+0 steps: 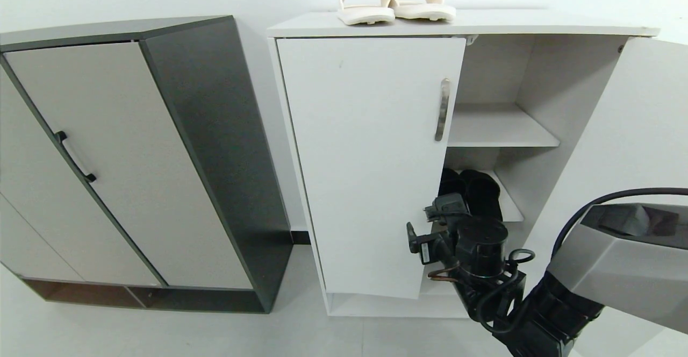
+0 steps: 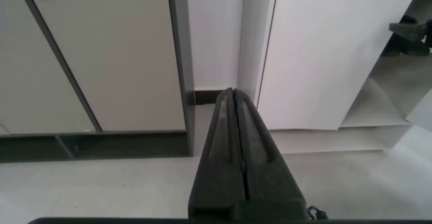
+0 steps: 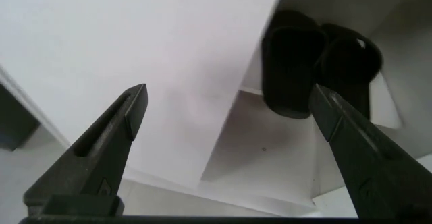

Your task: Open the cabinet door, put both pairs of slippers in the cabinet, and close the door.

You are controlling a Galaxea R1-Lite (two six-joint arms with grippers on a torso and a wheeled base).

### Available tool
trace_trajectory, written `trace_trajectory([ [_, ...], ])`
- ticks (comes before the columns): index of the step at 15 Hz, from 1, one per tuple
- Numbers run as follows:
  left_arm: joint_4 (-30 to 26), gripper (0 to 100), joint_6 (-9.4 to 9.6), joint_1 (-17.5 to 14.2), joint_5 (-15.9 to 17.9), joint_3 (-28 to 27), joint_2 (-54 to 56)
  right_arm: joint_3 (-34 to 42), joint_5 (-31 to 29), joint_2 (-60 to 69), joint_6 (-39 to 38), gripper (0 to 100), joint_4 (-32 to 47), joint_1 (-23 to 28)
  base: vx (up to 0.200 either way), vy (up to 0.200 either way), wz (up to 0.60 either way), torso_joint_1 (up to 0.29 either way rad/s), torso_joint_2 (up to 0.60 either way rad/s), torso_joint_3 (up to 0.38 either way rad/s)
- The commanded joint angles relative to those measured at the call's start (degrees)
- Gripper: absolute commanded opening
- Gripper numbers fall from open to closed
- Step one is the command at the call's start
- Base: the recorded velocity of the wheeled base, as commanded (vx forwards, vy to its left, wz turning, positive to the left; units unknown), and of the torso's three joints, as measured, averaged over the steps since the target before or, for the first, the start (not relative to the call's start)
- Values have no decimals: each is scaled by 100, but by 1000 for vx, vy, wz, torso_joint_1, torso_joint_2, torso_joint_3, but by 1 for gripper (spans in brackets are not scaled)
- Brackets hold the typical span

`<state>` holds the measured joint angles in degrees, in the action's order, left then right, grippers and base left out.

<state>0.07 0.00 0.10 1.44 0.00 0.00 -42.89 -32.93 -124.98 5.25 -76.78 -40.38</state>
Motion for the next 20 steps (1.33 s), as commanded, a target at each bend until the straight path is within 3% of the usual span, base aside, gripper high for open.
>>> trace_trajectory([
  [1, 1, 0, 0, -1, -3, 0, -9, 26, 23, 9, 2, 100, -39, -58, 0, 0, 0, 0, 0, 0],
  [9, 1, 0, 9, -1, 6, 0, -9, 263, 401, 316, -24, 100, -171, -243, 0, 0, 0, 37, -357, -328],
  [20, 1, 0, 9, -1, 6, 0, -9, 325, 463, 299, -33, 100, -171, -243, 0, 0, 0, 150, -475, -325],
])
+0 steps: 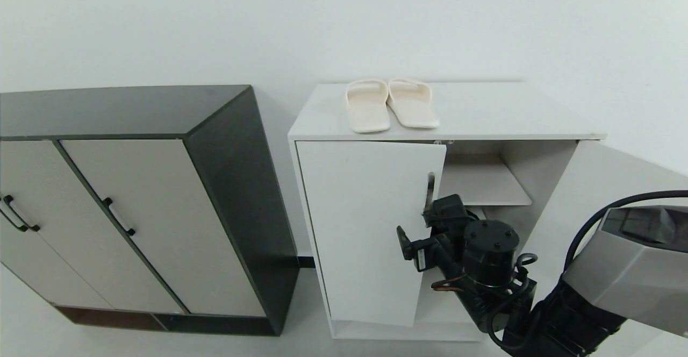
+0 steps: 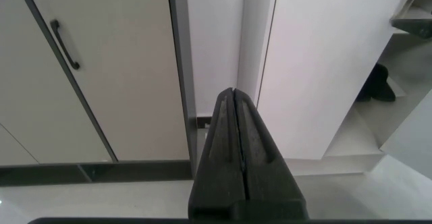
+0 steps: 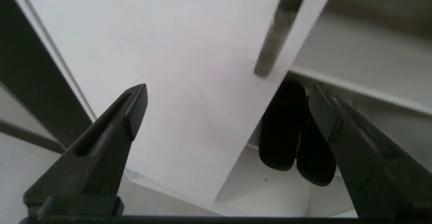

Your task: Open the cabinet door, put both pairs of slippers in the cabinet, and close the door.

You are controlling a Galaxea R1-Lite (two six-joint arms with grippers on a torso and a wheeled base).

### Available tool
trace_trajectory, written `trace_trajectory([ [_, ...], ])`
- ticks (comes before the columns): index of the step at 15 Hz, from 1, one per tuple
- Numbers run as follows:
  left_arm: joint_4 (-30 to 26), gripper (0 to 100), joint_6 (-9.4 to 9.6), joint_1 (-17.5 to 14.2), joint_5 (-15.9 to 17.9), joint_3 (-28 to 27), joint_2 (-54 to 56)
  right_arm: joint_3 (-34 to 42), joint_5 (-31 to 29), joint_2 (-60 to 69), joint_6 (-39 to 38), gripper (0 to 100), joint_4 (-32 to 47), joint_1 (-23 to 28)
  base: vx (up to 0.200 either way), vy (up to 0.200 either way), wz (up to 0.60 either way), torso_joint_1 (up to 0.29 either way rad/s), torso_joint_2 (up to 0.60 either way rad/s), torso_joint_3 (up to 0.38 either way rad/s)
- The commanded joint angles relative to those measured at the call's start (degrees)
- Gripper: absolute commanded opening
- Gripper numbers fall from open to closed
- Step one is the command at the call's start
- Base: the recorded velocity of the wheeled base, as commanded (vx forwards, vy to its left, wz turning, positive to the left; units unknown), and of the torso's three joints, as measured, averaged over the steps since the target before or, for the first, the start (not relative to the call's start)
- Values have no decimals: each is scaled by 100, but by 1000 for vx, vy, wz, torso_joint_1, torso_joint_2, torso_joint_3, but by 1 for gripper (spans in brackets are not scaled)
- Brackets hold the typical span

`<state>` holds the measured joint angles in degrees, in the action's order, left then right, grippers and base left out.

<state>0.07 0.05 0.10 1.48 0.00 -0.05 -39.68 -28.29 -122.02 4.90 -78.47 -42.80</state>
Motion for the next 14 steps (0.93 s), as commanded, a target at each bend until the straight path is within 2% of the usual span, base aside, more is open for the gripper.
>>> trace_trajectory([
  [1, 1, 0, 4, -1, 2, 0, -4, 13, -9, 2, 2, 100, -2, 0, 0, 0, 0, 183, -486, -305],
  [11, 1, 0, -5, -1, 2, 0, -4, 74, 35, -6, -7, 100, -28, 0, 0, 0, 0, 221, -535, -316],
  [14, 1, 0, -5, -1, 2, 0, -4, 356, 492, -59, 55, 100, -626, 9, 0, 0, 0, 269, -593, -333],
])
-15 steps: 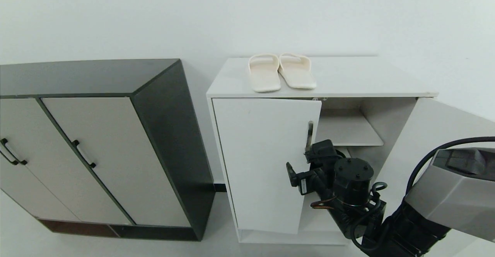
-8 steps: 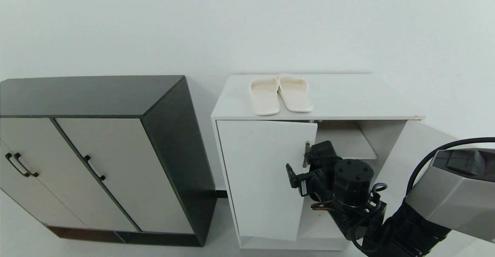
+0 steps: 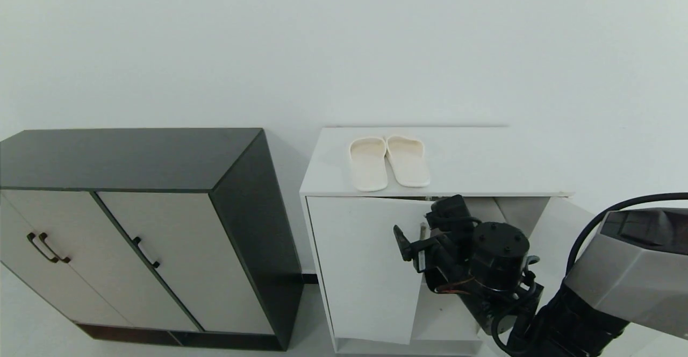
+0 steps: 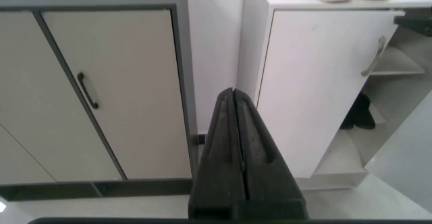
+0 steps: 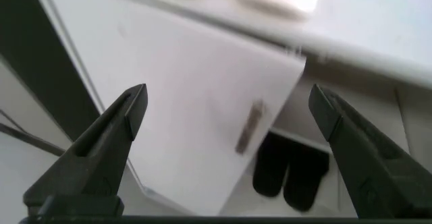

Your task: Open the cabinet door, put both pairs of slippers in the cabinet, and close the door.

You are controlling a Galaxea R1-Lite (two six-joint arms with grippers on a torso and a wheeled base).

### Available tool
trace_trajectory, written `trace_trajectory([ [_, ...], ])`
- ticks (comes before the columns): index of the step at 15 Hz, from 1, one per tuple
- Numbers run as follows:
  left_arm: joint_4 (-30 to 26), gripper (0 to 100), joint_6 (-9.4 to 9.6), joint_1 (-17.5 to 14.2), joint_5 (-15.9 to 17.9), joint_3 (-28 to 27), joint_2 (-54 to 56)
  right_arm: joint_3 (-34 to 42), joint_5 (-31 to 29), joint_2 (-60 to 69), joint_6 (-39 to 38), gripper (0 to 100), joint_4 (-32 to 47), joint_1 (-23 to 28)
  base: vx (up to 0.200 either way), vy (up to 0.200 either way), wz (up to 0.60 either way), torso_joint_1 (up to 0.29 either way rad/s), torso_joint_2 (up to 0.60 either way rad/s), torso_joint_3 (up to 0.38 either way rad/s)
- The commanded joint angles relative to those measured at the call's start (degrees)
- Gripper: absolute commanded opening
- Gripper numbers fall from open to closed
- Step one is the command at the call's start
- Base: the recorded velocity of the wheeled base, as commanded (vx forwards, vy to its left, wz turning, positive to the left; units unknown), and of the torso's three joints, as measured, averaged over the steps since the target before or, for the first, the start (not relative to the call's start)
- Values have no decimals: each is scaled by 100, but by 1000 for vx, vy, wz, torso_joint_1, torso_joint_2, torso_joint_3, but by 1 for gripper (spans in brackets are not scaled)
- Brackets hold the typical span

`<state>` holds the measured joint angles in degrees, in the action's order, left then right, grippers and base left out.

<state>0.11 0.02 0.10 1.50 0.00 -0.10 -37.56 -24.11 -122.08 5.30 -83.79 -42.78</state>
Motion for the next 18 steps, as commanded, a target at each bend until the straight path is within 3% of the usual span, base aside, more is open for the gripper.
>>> trace_trajectory([
  [1, -2, 0, -2, -1, -1, 0, 1, 223, 82, -71, 146, 100, -217, 15, 0, 0, 0, 154, -359, -178],
  [3, -2, 0, -2, -1, -1, 0, 1, 196, 73, -71, 270, 100, -296, 15, 0, 0, 0, 53, -98, -56],
  [5, -2, 0, -2, -1, -1, 0, 1, -164, 3, 131, 340, 100, 266, -47, 0, 0, 0, 0, 0, 0],
  [7, -2, 0, 6, -1, -1, 0, 1, -639, -6, 501, 129, 100, 1382, -64, 0, 0, 0, 0, 0, 0],
  [8, -2, 0, 6, -1, -1, 0, 1, -1236, -41, 843, -231, 100, 2543, -64, 0, 0, 0, 0, 0, 0],
  [9, -2, 0, 6, -1, -1, 0, 1, -1667, -199, 1046, -478, 100, 3219, -64, 0, 0, 0, 0, 0, 0],
  [12, -2, 0, 24, -1, -1, 0, 1, -2722, -691, 1116, -1066, 100, 4661, -64, 0, 0, 0, 0, 0, 0],
  [15, -2, 0, 24, -1, -9, 0, 1, -2924, -726, 1081, -1594, 100, 5320, -73, 0, 0, 0, 0, 0, 0],
  [18, -2, 0, 24, -1, -9, 0, 1, -3100, -726, 896, -1611, 100, 5320, -82, 133, 0, 0, -2, 2, 0],
])
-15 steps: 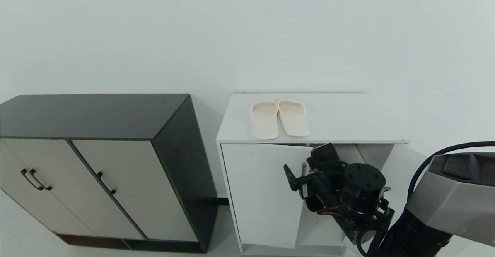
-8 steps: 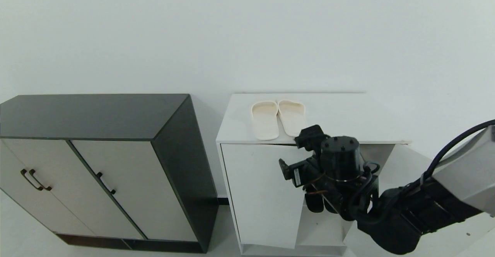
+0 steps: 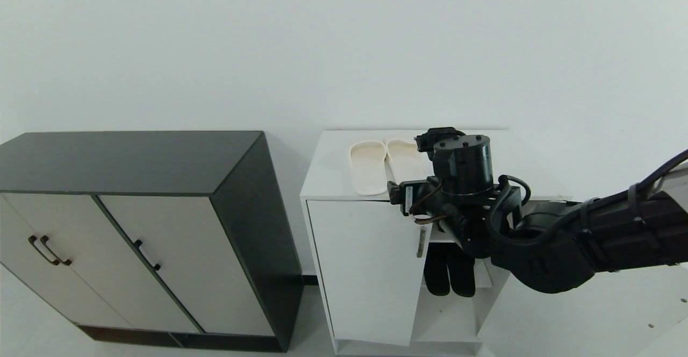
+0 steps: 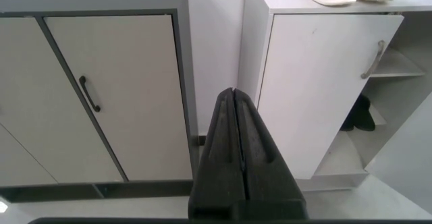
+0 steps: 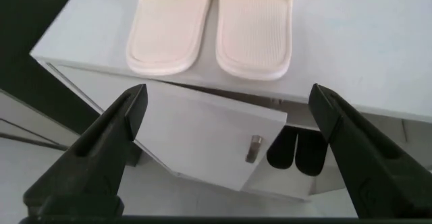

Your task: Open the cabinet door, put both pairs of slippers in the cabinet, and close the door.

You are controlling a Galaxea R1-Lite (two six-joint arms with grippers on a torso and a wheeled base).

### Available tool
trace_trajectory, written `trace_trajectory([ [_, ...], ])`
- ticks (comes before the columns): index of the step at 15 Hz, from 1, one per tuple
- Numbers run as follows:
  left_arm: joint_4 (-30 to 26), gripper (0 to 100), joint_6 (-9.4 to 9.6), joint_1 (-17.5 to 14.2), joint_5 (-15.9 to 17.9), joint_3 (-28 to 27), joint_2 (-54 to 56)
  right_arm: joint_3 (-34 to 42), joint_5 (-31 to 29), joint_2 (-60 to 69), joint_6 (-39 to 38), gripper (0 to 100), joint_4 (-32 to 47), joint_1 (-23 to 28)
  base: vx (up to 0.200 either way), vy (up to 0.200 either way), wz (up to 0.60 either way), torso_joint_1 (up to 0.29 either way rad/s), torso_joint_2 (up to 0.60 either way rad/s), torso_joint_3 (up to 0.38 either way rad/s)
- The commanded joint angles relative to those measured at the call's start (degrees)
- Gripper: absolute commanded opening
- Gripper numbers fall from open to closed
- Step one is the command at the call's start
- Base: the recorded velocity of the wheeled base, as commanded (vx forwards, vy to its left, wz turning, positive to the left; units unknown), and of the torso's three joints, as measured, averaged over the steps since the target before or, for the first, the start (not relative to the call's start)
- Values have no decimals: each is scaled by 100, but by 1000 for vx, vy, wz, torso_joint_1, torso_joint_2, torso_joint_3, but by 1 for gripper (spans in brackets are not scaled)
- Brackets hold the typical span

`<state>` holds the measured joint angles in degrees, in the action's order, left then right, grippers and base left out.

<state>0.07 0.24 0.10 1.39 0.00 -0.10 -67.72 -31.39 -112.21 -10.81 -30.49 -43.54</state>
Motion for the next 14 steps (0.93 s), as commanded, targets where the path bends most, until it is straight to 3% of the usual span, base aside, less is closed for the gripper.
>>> trace_trajectory([
  [1, 1, 0, 2, -1, 2, 0, 1, -119, 1, -108, 0, 100, -10, -5, 200, 0, 0, -12, -7, 7],
  [10, 1, 0, -7, -1, 2, 0, 1, -224, 1, -864, 9, 100, -476, -198, 200, 0, 0, 4, 1, 2],
  [14, 1, 0, -7, -1, 2, 0, 1, -690, 19, -1215, 97, 100, -476, -31, 0, 0, 0, 0, 0, 0],
])
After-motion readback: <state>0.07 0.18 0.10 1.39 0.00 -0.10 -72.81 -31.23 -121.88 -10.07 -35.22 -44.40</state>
